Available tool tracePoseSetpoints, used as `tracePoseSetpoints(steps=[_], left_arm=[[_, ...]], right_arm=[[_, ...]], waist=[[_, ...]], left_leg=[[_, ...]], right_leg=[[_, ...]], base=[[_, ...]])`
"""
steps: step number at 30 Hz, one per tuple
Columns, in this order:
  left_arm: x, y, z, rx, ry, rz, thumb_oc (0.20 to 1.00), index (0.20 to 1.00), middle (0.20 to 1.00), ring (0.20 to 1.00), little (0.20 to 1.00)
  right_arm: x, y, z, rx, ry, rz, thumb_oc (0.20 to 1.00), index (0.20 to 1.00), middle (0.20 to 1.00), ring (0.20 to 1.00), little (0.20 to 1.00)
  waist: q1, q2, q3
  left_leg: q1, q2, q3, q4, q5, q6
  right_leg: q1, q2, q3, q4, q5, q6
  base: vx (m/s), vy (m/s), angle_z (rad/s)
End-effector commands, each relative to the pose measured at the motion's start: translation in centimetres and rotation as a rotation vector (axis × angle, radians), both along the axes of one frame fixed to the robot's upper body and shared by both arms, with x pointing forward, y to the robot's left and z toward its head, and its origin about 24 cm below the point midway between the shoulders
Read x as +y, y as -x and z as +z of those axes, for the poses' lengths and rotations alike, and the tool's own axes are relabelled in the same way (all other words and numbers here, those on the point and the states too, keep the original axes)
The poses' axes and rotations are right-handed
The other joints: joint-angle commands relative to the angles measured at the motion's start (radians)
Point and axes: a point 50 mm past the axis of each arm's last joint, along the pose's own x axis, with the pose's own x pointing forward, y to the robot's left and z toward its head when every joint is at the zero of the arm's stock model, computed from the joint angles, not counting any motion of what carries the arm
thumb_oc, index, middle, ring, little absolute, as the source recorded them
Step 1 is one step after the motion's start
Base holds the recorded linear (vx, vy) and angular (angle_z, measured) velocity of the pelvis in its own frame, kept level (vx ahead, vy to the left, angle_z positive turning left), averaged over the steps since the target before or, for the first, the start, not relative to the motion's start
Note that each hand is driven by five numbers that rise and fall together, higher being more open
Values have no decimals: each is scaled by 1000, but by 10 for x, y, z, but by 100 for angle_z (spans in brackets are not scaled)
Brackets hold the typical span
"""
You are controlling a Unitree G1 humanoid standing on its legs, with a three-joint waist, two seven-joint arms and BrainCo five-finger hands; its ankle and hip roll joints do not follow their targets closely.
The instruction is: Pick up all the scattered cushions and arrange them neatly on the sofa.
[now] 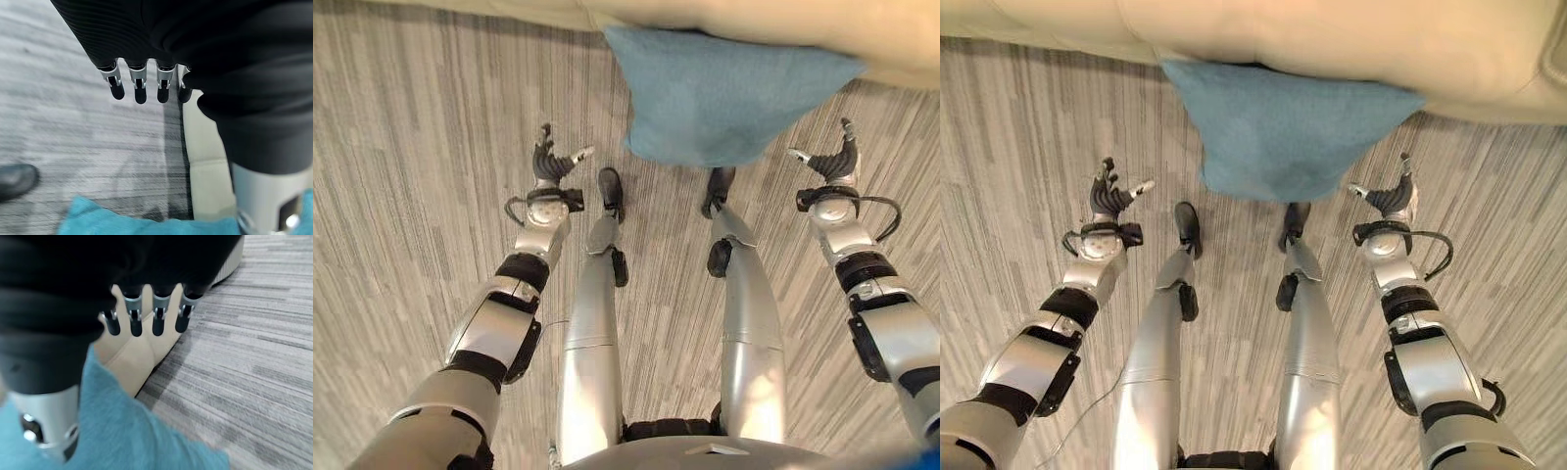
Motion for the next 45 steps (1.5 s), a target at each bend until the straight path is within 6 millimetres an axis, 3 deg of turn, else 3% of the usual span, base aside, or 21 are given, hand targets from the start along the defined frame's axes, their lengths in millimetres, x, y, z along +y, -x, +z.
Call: tracePoseSetpoints(steps=[1, 3, 4, 6, 7, 13, 21, 27, 29, 30, 31, 35, 39, 45], left_arm=[[13, 20, -45, 79, 30, 75, 1000, 1000, 1000, 1000, 1000], [12, 16, -34, 46, 24, 61, 1000, 1000, 1000, 1000, 1000], [9, 10, -14, -4, 39, 32, 1000, 1000, 1000, 1000, 1000], [10, 8, -9, -13, 46, 23, 1000, 1000, 1000, 1000, 1000], [10, 5, 10, -64, 35, -5, 1000, 1000, 1000, 1000, 1000], [-9, -6, 40, -116, 14, -34, 1000, 1000, 1000, 1000, 1000], [-47, -17, 77, -158, -16, -95, 1000, 1000, 1000, 1000, 1000], [-83, -15, 116, -254, -31, -200, 1000, 1000, 1000, 1000, 1000], [-91, -13, 124, -282, -6, -237, 1000, 1000, 1000, 1000, 1000], [-93, -12, 127, -292, 8, -248, 426, 426, 426, 426, 426], [-95, -11, 129, -301, 19, -257, 200, 200, 200, 200, 200], [-100, -4, 136, -351, 93, -291, 200, 200, 200, 200, 200], [-94, 2, 140, -398, 159, -288, 200, 200, 200, 200, 200], [-88, 13, 129, -441, 205, -308, 200, 200, 200, 200, 200]], right_arm=[[-18, 22, -36, 37, -8, -74, 1000, 1000, 1000, 1000, 1000], [-16, 21, -29, 1, -21, -54, 1000, 1000, 1000, 1000, 1000], [-13, 15, -17, -29, -46, -23, 1000, 1000, 1000, 1000, 1000], [-12, 13, -12, -43, -50, -7, 1000, 1000, 1000, 1000, 1000], [-6, 8, 9, -104, -50, 46, 1000, 1000, 1000, 1000, 1000], [17, -4, 44, -183, -47, 163, 1000, 1000, 1000, 1000, 1000], [85, -19, 105, -306, 24, 357, 1000, 1000, 1000, 1000, 1000], [143, -14, 155, -407, 142, 506, 1000, 1000, 1000, 1000, 1000], [158, -8, 165, -442, 155, 553, 200, 200, 200, 200, 200], [165, -5, 170, -467, 152, 582, 200, 200, 200, 200, 200], [170, -2, 174, -486, 151, 603, 200, 200, 200, 200, 200], [183, 15, 191, -595, 155, 657, 200, 200, 200, 200, 200], [179, 25, 200, -668, 149, 661, 200, 200, 200, 200, 200], [162, 29, 184, -680, 138, 635, 200, 200, 200, 200, 200]], waist=[[-18, 42, -157], [-28, 44, -157], [-32, 46, -151], [-33, 46, -148], [-35, 49, -140], [-34, 51, -140], [-30, 48, -153], [-17, 53, -161], [-16, 54, -169], [-15, 53, -174], [-15, 53, -178], [-14, 55, -206], [-13, 58, -232], [-16, 66, -250]], left_leg=[[-69, -7, -70, 73, -101, -8], [-113, -10, -72, 98, -107, -3], [-158, -14, -70, 118, -111, 3], [-174, -16, -71, 127, -111, 6], [-219, -19, -65, 158, -116, 16], [-294, -20, -63, 212, -121, 25], [-361, -26, -65, 259, -126, 32], [-384, -29, -72, 282, -131, 36], [-386, -30, -73, 284, -131, 37], [-387, -31, -72, 288, -132, 37], [-388, -32, -74, 289, -132, 37], [-384, -32, -70, 286, -132, 35], [-371, -29, -65, 268, -132, 32], [-268, -29, -69, 184, -120, 29]], right_leg=[[5, -5, 47, 81, -135, 105], [-42, -4, 56, 106, -135, 103], [-99, -1, 69, 131, -135, 104], [-117, 0, 78, 141, -134, 105], [-171, 9, 98, 174, -134, 109], [-249, 16, 112, 234, -136, 108], [-314, 25, 125, 271, -137, 110], [-329, 34, 124, 283, -137, 112], [-329, 38, 124, 284, -137, 111], [-329, 40, 122, 286, -137, 110], [-329, 42, 122, 287, -137, 110], [-329, 50, 119, 285, -138, 107], [-324, 55, 118, 276, -135, 108], [-220, 63, 97, 215, -127, 109]], base=[[11, -20, -10], [10, -17, -3], [31, -2, 5], [40, 6, 2], [41, 2, -6], [13, -4, -3], [8, 5, -2], [13, 11, -5], [3, -5, -5], [3, -10, -5], [8, -3, -4], [3, 0, -5], [-1, -11, -6], [-24, -31, 1]])
